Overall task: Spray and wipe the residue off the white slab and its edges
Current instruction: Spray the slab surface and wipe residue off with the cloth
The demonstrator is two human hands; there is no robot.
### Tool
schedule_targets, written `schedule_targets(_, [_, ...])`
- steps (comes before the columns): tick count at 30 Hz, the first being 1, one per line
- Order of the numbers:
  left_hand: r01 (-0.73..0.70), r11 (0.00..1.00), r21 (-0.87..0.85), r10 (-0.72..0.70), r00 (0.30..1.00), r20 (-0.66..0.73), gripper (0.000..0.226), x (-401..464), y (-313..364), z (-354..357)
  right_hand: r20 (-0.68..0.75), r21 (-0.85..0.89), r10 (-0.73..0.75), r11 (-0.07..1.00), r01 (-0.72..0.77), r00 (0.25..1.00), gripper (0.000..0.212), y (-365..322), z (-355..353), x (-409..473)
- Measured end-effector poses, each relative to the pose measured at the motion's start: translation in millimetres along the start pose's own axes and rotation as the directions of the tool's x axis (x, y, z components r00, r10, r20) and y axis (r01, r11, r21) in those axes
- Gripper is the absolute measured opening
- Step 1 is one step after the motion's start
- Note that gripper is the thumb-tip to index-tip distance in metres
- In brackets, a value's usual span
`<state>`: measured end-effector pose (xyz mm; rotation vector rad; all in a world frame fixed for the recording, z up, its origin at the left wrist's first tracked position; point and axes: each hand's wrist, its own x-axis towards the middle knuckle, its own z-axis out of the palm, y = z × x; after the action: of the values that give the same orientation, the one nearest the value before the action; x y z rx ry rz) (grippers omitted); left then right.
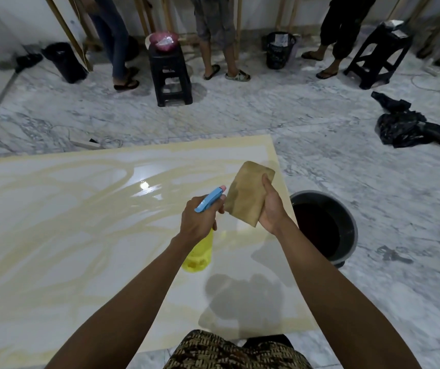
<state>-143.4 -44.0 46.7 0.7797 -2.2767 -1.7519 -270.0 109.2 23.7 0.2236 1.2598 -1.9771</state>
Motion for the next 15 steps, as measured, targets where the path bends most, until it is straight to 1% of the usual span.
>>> schedule_targets(6, [0.067,0.997,0.041,-0.068,0.997,0.022,0.014,11.2,6.4,-4.0,0.019,-0.092,-0.013,0.996,0.015,1.0,0.065,-3.2,9.3,6.9])
schedule_targets(7, [0.074,0.996,0.045,-0.076,0.997,0.029,0.018,12.4,8.2,-4.8,0.02,-0.094,-0.014,0.995,0.016,1.0,0.066,-3.2,10.3,7.6])
schedule_targets(10, [0.114,0.992,0.05,-0.116,0.992,0.046,0.06,18.6,11.8,-4.7,0.037,-0.072,-0.006,0.997,0.008,0.999,0.079,-3.2,11.1,10.3])
schedule_targets(11, [0.139,0.989,0.055,-0.142,0.988,0.061,0.069,20.0,13.8,-3.9,0.045,-0.067,-0.003,0.998,0.006,0.999,0.083,-3.2,11.2,10.7])
schedule_targets(12, [0.165,0.984,0.067,-0.17,0.983,0.076,0.073,21.4,15.2,-2.9,0.053,-0.068,-0.002,0.998,0.006,0.999,0.083,-4.1,11.3,10.7])
schedule_targets(15, [0.197,0.977,0.084,-0.202,0.977,0.064,0.06,25.1,18.0,1.8,0.069,-0.053,0.006,0.999,-0.002,0.998,0.075,-6.4,9.8,10.3])
